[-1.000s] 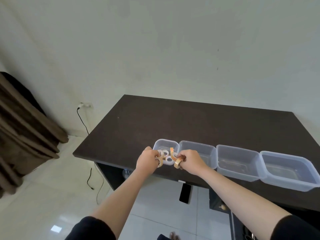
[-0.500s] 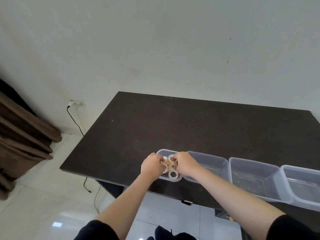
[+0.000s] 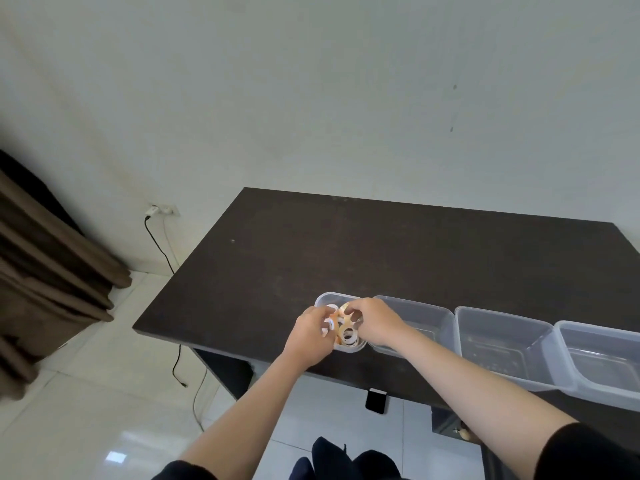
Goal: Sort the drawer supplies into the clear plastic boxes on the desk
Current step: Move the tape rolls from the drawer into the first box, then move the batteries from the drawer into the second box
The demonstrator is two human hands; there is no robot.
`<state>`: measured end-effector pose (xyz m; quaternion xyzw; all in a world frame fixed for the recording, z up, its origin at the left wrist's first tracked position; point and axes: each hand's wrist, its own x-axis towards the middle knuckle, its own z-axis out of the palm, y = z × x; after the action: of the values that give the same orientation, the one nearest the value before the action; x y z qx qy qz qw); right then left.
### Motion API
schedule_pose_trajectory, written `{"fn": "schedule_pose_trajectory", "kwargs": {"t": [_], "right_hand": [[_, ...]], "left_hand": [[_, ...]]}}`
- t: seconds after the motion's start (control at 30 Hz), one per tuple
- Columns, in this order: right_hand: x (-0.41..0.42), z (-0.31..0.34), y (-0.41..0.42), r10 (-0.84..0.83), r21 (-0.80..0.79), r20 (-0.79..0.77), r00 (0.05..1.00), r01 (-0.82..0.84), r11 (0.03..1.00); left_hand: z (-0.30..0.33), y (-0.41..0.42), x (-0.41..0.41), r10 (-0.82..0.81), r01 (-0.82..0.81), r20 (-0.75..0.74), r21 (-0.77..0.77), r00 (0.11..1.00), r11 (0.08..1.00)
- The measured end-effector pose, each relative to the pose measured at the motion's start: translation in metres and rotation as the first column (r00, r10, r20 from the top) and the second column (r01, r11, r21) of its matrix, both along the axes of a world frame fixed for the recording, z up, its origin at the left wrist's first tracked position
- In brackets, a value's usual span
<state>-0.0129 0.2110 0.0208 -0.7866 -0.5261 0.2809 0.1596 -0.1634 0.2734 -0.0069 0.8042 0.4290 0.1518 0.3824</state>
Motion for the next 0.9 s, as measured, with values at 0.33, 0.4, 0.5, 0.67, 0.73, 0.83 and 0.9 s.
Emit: {"fn": "schedule_pose_trajectory", "kwargs": {"t": [0.33, 0.4, 0.5, 0.67, 0.73, 0.83, 0.9], "right_hand": [[-0.037, 0.006, -0.077, 0.021, 0.126, -0.021, 1.0, -0.018, 0.992], [-0.048, 0.001, -0.107, 0.039, 0.129, -0.041, 0.998, -0.033, 0.991], [-0.054, -0.01, -0.157, 0.073, 0.102, -0.069, 0.995, -0.066, 0.993], [-0.039, -0.03, -0.243, 0.0, -0.008, -0.112, 0.994, -0.001, 1.0], [-0.028, -0.038, -0.276, -0.065, -0.049, -0.125, 0.99, 0.059, 0.997], [-0.008, -0.049, -0.32, -0.158, -0.103, -0.113, 0.981, 0.147, 0.984], [0.008, -0.058, -0.345, -0.209, -0.13, -0.108, 0.972, 0.194, 0.972]], "left_hand": [[0.002, -0.085, -0.052, 0.093, -0.094, 0.019, 0.067, 0.995, 0.993], [-0.003, -0.111, -0.057, 0.091, -0.092, 0.01, 0.068, 0.996, 0.993], [-0.015, -0.155, -0.055, 0.046, -0.045, -0.017, 0.057, 0.999, 0.997], [-0.034, -0.224, -0.031, -0.086, 0.083, -0.042, -0.069, 0.995, 0.994], [-0.039, -0.247, -0.015, -0.143, 0.138, -0.048, -0.085, 0.989, 0.987], [-0.047, -0.28, 0.01, -0.204, 0.196, -0.055, -0.119, 0.977, 0.973], [-0.055, -0.298, 0.028, -0.244, 0.235, -0.056, -0.134, 0.968, 0.963]]}}
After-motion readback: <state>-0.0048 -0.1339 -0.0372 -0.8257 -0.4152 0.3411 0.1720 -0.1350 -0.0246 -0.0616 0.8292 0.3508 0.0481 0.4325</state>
